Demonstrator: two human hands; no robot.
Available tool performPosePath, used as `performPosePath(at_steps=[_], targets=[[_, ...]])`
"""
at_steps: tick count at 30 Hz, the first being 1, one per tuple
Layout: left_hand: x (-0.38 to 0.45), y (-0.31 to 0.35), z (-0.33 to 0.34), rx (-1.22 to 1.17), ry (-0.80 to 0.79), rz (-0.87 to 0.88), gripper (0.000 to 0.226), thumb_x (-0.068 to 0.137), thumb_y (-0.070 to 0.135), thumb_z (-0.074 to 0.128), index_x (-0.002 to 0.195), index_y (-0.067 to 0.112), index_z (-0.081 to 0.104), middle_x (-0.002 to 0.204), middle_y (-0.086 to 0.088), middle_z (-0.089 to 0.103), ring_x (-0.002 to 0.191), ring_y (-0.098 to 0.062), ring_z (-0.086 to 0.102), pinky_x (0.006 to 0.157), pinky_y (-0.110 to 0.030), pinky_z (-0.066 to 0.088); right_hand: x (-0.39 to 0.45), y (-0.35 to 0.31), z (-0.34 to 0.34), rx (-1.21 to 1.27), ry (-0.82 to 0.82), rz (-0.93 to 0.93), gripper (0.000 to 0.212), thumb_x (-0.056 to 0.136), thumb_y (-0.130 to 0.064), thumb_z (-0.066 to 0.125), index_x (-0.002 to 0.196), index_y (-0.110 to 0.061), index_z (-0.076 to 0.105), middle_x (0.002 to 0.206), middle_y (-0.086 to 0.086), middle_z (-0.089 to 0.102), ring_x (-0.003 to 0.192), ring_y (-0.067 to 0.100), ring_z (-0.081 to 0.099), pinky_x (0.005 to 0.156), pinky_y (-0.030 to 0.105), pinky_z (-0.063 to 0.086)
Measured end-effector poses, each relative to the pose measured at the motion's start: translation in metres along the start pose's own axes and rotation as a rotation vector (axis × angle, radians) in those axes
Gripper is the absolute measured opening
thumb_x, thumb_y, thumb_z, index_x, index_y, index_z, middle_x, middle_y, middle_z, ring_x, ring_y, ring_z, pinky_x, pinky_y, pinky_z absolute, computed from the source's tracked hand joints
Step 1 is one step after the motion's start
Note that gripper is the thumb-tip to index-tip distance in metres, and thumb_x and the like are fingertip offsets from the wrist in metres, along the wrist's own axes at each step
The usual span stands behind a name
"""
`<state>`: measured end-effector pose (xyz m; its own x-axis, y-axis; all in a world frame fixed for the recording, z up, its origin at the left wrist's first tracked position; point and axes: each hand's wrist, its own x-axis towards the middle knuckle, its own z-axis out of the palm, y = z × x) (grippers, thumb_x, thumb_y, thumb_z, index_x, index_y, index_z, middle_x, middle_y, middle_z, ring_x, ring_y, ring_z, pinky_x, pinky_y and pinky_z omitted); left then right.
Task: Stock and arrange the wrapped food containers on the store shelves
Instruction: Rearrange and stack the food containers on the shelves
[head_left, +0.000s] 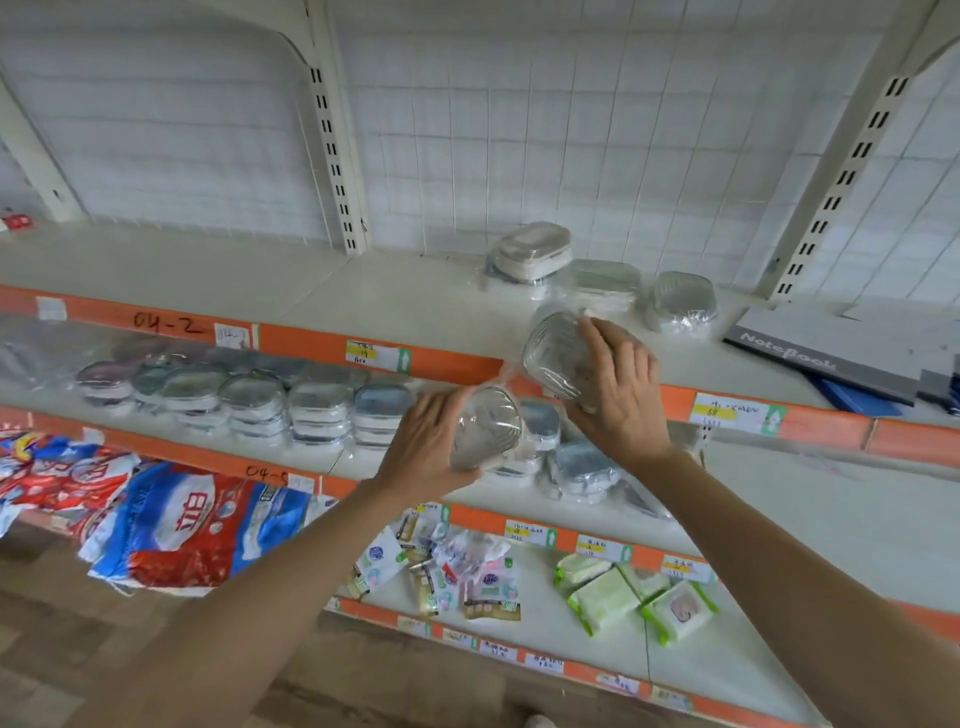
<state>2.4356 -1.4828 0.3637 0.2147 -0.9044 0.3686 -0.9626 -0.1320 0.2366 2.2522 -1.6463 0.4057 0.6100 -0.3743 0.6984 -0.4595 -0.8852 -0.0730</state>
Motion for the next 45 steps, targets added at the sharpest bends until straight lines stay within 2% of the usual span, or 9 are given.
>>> performPosePath(at_steps=[4,8,12,16,24,28,33,39,45], targets=[[-0.025,0.010,0.032,0.065,-0.151,-0.151,0.097,0.070,0.048,0.071,0.146,0.015,0.022,0.140,-0.007,0.031,0.128,-0.026,0.029,0.101,-0.036,0.032,-0.080,-0.005,0.004,-0.007,-0.179,-0.036,0.087,0.058,-0.025,0.074,0.135,-0.003,0.040,0.131,0.018,0.049,0.116,0.031,0.041,0.090,0.040,0.034],[-0.038,0.022,0.071,0.052,-0.250,-0.216,0.098,0.069,0.044,0.075,0.147,0.017,0.022,0.129,-0.011,0.026,0.123,-0.027,0.028,0.101,-0.033,0.033,-0.146,0.014,0.020,-0.011,-0.379,0.148,0.084,0.054,-0.022,0.085,0.127,0.002,0.051,0.129,0.018,0.052,0.117,0.031,0.043,0.095,0.041,0.036],[-0.029,0.037,0.108,-0.025,-0.307,-0.253,0.096,0.070,0.046,0.073,0.147,0.019,0.022,0.132,-0.010,0.028,0.125,-0.028,0.027,0.101,-0.039,0.035,-0.176,0.041,0.041,-0.060,-0.492,0.416,0.076,0.067,-0.030,0.076,0.133,-0.007,0.045,0.136,0.008,0.043,0.124,0.031,0.037,0.101,0.042,0.027],[0.002,0.048,0.156,-0.093,-0.196,-0.226,0.091,0.068,0.051,0.072,0.141,0.017,0.030,0.136,-0.004,0.036,0.124,-0.026,0.032,0.098,-0.037,0.033,-0.184,0.075,0.076,-0.112,-0.450,0.587,0.076,0.070,-0.037,0.072,0.135,-0.014,0.040,0.140,0.001,0.039,0.124,0.028,0.031,0.099,0.043,0.025],[0.123,0.046,0.274,-0.231,-0.055,-0.156,0.072,0.077,0.048,0.070,0.133,0.013,0.040,0.133,-0.011,0.044,0.126,-0.030,0.036,0.107,-0.040,0.026,-0.166,0.186,0.166,-0.139,-0.171,0.714,0.078,0.065,-0.034,0.076,0.131,-0.009,0.042,0.138,0.012,0.036,0.122,0.033,0.034,0.098,0.045,0.029],[0.179,0.043,0.319,-0.075,0.052,-0.084,0.069,0.077,0.057,0.064,0.128,0.014,0.047,0.128,-0.006,0.050,0.118,-0.025,0.044,0.098,-0.033,0.029,-0.149,0.232,0.208,-0.159,-0.128,0.690,0.072,0.069,-0.040,0.076,0.128,-0.011,0.046,0.130,0.015,0.036,0.117,0.034,0.036,0.097,0.044,0.028],[0.218,0.037,0.355,-0.103,0.059,-0.115,0.065,0.084,0.053,0.059,0.130,0.010,0.044,0.131,-0.011,0.042,0.119,-0.031,0.039,0.101,-0.040,0.036,-0.127,0.268,0.243,-0.124,-0.088,0.692,0.062,0.077,-0.044,0.070,0.124,-0.012,0.049,0.131,0.012,0.034,0.117,0.031,0.037,0.100,0.040,0.028],[0.230,0.036,0.360,0.282,0.068,-0.045,0.050,0.091,0.056,0.046,0.107,0.011,0.059,0.125,-0.011,0.041,0.116,-0.028,0.035,0.091,-0.040,0.034,-0.121,0.273,0.259,-0.354,-0.226,0.579,0.057,0.092,-0.059,0.032,0.125,-0.017,0.051,0.131,0.002,0.047,0.126,0.021,0.035,0.106,0.041,0.018],[0.208,0.043,0.344,0.314,-0.029,0.095,0.034,0.094,0.035,0.047,0.109,0.006,0.058,0.121,-0.013,0.049,0.112,-0.028,0.043,0.090,-0.039,0.039,-0.130,0.235,0.246,-0.386,-0.194,0.389,0.041,0.094,-0.040,0.039,0.125,-0.017,0.051,0.129,0.000,0.049,0.117,0.021,0.040,0.095,0.037,0.023]])
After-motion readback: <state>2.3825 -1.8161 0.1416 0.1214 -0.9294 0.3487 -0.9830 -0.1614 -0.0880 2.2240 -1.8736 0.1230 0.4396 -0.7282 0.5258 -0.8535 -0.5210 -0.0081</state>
